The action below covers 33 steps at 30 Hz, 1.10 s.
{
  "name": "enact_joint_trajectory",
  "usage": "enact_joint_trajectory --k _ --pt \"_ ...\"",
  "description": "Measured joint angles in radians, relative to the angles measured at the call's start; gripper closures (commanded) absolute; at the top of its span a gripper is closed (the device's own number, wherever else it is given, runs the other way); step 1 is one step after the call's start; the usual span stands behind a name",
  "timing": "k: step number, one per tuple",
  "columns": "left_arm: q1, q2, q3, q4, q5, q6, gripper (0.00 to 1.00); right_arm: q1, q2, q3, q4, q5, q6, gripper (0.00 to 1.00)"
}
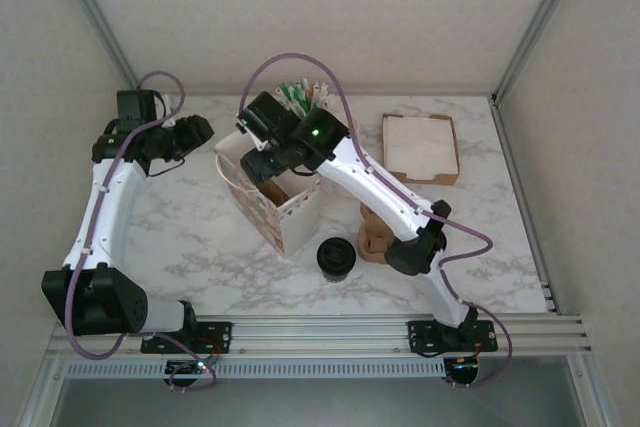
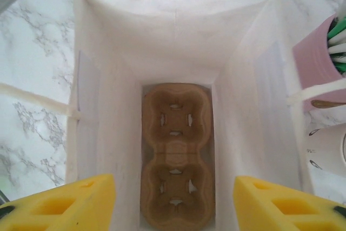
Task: Pack the takeout coffee
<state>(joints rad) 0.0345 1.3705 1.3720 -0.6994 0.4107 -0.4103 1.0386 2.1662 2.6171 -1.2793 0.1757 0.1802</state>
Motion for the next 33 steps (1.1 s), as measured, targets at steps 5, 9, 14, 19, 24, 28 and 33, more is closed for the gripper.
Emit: enact_joint_trajectory --k 5,9,14,19,24,28,33 --pt "0.0 0.0 0.0 0.0 0.0 0.0 0.49 0.0 -0.061 0.0 -0.001 -0.01 0.0 0.35" --pt "-0.001 0.0 0.0 0.0 0.0 0.003 0.49 0.001 -0.139 -0.03 -0.006 -0.008 0.001 0.32" --pt "-0.006 0.002 0.0 0.0 0.0 0.008 0.49 0.009 -0.307 -0.18 0.0 0.037 0.018 0.26" --pt "-0.008 0.007 0.0 -0.001 0.0 0.015 0.49 0.028 -0.49 -0.375 0.012 0.086 0.052 0.2" --pt "-0.013 0.007 0.0 -0.001 0.0 0.019 0.49 0.048 -0.695 -0.689 0.074 0.09 0.052 0.16" --pt "-0.014 0.007 0.0 -0.001 0.0 0.019 0.49 0.06 -0.862 -0.973 0.184 0.09 0.005 0.02" --pt "-0.024 0.007 0.0 -0.001 0.0 0.019 0.49 0.061 -1.106 -1.363 0.379 -0.026 -0.269 0.03"
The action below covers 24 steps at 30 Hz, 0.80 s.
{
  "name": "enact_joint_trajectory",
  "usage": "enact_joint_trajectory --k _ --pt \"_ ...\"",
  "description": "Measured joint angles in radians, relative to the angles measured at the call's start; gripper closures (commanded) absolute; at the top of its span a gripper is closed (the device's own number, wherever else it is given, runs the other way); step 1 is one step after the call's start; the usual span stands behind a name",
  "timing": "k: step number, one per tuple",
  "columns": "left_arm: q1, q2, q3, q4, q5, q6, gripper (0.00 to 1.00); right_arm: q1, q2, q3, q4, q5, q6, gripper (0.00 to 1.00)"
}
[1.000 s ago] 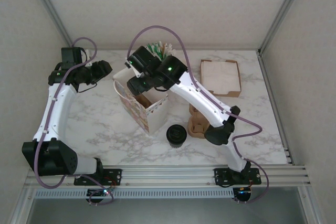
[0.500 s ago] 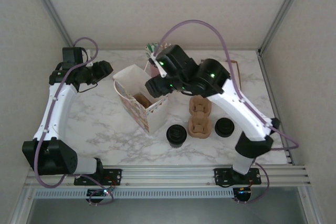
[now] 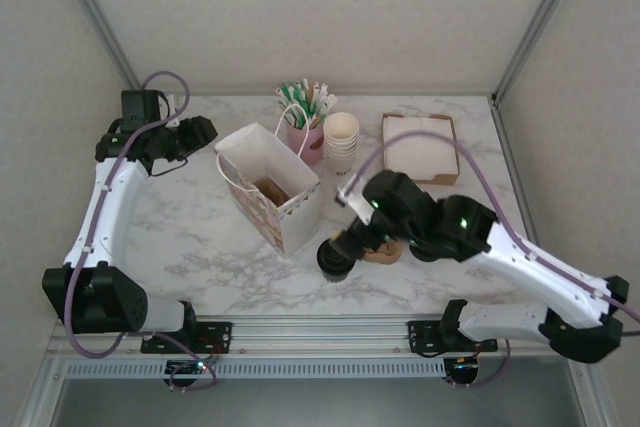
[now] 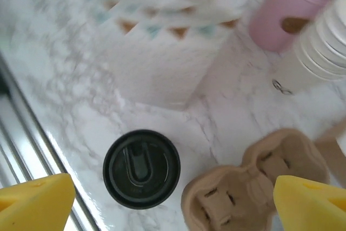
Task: Pack the takeout coffee
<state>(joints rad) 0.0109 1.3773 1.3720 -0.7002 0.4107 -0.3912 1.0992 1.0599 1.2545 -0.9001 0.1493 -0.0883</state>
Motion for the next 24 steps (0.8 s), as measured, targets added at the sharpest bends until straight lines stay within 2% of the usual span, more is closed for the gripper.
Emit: enact_joint_trajectory --k 2,4,9,16,24 --pt "-0.004 0.0 0.0 0.0 0.0 0.003 0.49 0.001 -0.067 -0.103 0.057 -0.037 -0.11 0.03" --pt "-0.006 0.0 0.0 0.0 0.0 0.003 0.49 0.001 -0.101 -0.167 0.095 -0.071 -0.22 0.1" --pt "-0.01 0.0 0.0 0.0 0.0 0.003 0.49 -0.003 -0.082 -0.213 0.103 -0.18 -0.396 0.08" --pt "-0.025 0.0 0.0 0.0 0.0 0.003 0.49 -0.092 -0.01 -0.249 0.103 -0.298 -0.504 0.08" --pt "-0.03 0.0 0.0 0.0 0.0 0.003 0.49 -0.174 0.105 -0.249 0.124 -0.4 -0.537 0.08"
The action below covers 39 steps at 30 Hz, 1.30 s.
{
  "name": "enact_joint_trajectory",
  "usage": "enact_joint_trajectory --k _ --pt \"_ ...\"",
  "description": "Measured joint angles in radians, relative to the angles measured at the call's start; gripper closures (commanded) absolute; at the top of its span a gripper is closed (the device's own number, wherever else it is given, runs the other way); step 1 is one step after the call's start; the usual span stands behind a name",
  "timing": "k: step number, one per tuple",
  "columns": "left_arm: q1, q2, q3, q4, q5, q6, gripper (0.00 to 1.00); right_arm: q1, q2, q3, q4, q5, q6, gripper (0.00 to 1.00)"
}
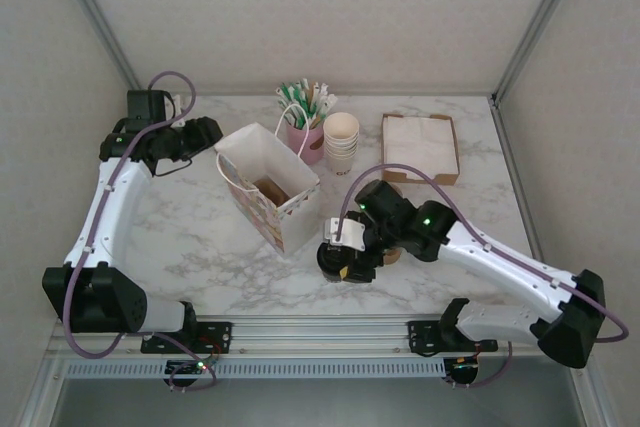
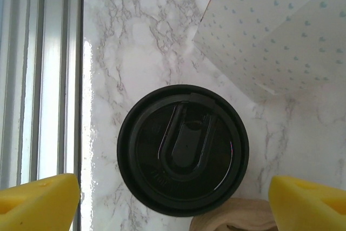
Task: Pack the takeout coffee
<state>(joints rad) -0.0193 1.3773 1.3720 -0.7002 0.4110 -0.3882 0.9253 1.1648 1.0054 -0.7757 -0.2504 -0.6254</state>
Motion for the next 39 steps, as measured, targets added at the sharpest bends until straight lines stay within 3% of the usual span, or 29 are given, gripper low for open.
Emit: enact_joint_trajectory --k 12,26,39 --pt "-0.005 0.0 0.0 0.0 0.003 0.0 0.49 -0.059 0.049 -0.017 0.084 -0.114 0.016 0.01" --pt "-0.005 0.0 0.0 0.0 0.003 0.0 0.48 -0.059 0.157 -0.017 0.079 -0.117 0.013 0.05" --pt "-0.005 0.0 0.0 0.0 0.003 0.0 0.48 -0.059 0.161 -0.017 0.08 -0.116 0.008 0.13"
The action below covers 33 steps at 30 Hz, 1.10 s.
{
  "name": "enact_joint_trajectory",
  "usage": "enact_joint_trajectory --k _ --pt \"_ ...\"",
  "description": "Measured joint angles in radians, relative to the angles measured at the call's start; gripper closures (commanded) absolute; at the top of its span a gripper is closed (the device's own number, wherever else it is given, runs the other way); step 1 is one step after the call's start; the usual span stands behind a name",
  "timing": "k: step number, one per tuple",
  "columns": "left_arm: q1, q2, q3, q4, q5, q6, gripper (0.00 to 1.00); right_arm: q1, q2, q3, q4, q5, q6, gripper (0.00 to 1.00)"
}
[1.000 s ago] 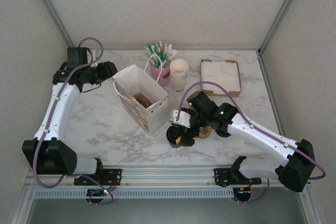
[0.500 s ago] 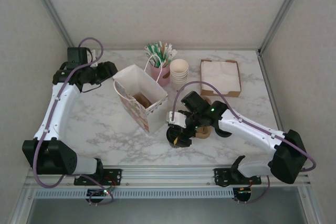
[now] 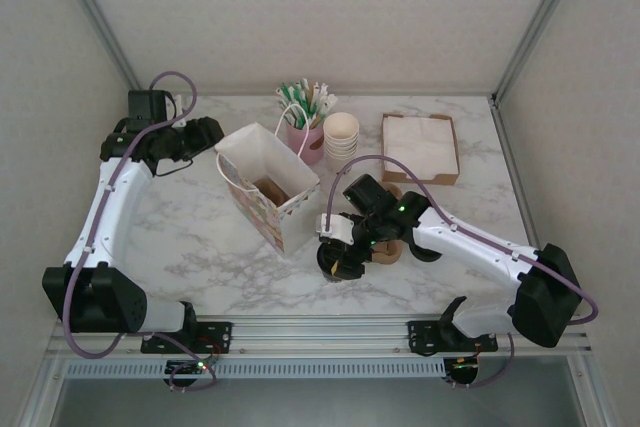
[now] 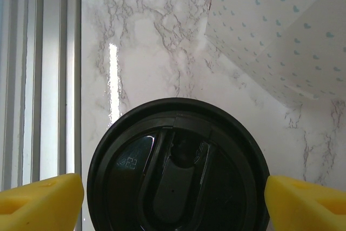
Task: Pack the takeout coffee
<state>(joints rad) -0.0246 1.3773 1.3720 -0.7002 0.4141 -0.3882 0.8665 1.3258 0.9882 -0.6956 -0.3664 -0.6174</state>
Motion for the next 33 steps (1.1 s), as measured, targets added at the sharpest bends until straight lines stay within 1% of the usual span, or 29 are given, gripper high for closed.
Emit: enact_joint_trajectory --k 8,12,16,26,31,33 --pt "0.0 0.0 0.0 0.0 0.0 0.0 0.48 0.0 0.0 0.0 0.0 0.014 0.0 0.14" --pt "0.0 0.0 0.0 0.0 0.0 0.0 0.48 0.0 0.0 0.0 0.0 0.031 -0.001 0.16" --pt "0.0 0.0 0.0 0.0 0.0 0.0 0.48 0.0 0.0 -0.003 0.0 0.037 -0.004 0.22" --pt "0.0 0.0 0.0 0.0 0.0 0.0 0.48 0.018 0.003 -0.003 0.001 0.059 -0.012 0.19" --pt "0.0 0.0 0.0 0.0 0.0 0.0 0.48 0.031 0.005 -0.003 0.005 0.083 -0.016 0.2" --pt "0.0 0.0 0.0 0.0 0.0 0.0 0.48 0.038 0.005 -0.003 0.005 0.093 -0.016 0.22"
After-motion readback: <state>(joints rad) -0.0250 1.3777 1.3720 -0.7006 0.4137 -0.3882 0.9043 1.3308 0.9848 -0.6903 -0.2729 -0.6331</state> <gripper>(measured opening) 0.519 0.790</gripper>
